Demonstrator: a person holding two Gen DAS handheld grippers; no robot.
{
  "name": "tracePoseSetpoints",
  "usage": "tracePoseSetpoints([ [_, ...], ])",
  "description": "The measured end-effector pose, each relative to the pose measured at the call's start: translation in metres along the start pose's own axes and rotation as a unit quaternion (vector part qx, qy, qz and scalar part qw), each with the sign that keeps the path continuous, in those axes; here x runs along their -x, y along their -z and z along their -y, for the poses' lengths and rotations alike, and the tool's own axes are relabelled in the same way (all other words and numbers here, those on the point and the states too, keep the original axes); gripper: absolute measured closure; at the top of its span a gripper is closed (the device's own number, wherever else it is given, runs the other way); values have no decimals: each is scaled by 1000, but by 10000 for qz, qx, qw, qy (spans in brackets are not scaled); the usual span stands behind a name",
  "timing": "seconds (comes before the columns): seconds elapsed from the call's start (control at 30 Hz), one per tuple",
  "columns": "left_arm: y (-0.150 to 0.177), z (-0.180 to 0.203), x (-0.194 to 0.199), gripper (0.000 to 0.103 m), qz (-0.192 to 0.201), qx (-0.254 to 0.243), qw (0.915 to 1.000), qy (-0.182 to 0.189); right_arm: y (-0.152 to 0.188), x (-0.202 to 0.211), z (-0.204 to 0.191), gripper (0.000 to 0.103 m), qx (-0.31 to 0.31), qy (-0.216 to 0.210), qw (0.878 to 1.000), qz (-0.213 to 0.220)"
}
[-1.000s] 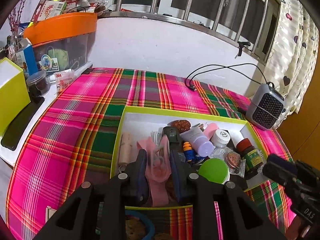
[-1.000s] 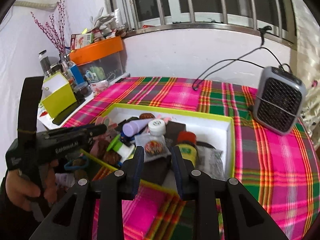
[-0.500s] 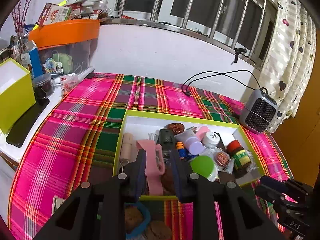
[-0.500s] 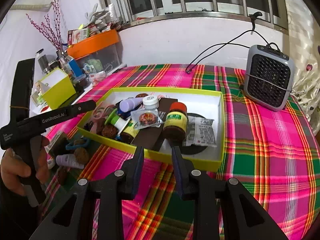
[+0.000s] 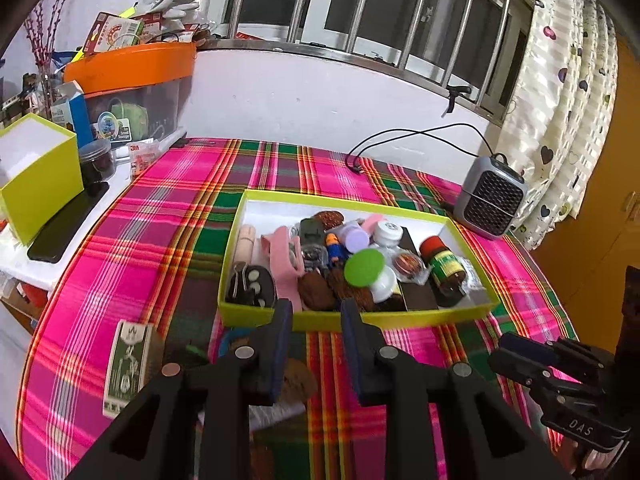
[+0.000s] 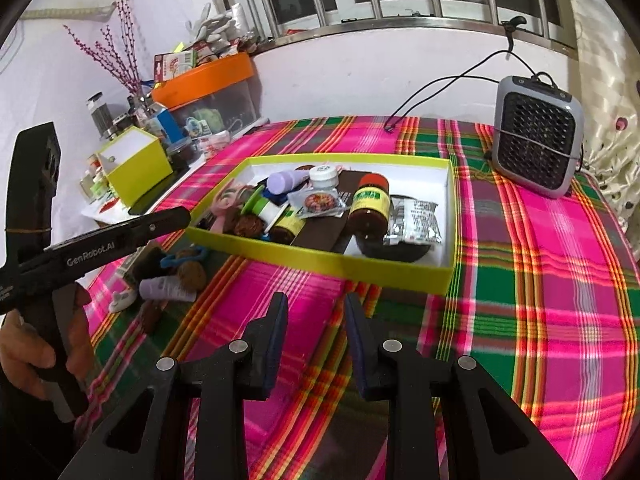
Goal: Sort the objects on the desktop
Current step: 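Withdraw both open grippers back from the box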
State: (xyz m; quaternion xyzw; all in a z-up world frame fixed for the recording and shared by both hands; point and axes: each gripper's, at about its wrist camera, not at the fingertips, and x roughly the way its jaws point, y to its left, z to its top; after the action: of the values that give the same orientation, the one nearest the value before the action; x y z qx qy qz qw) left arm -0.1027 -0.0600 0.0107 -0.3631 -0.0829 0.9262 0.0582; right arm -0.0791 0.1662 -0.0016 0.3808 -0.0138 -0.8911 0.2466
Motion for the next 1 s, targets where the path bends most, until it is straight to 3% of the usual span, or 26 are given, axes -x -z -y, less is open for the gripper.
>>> tracePoseSetpoints([
  [0.27,19,9,16,78,-70,-30,10000,50,13,16,-6,73,140,-45,9999,49],
  [0.47,31,16,33,78,-71,-77,9999,59,21,28,-10,64,175,-138,9996,159],
  [1.0,58,26,52,78,-184,-89,9998,89,41,44,-18,58,258,-331,9991,116],
])
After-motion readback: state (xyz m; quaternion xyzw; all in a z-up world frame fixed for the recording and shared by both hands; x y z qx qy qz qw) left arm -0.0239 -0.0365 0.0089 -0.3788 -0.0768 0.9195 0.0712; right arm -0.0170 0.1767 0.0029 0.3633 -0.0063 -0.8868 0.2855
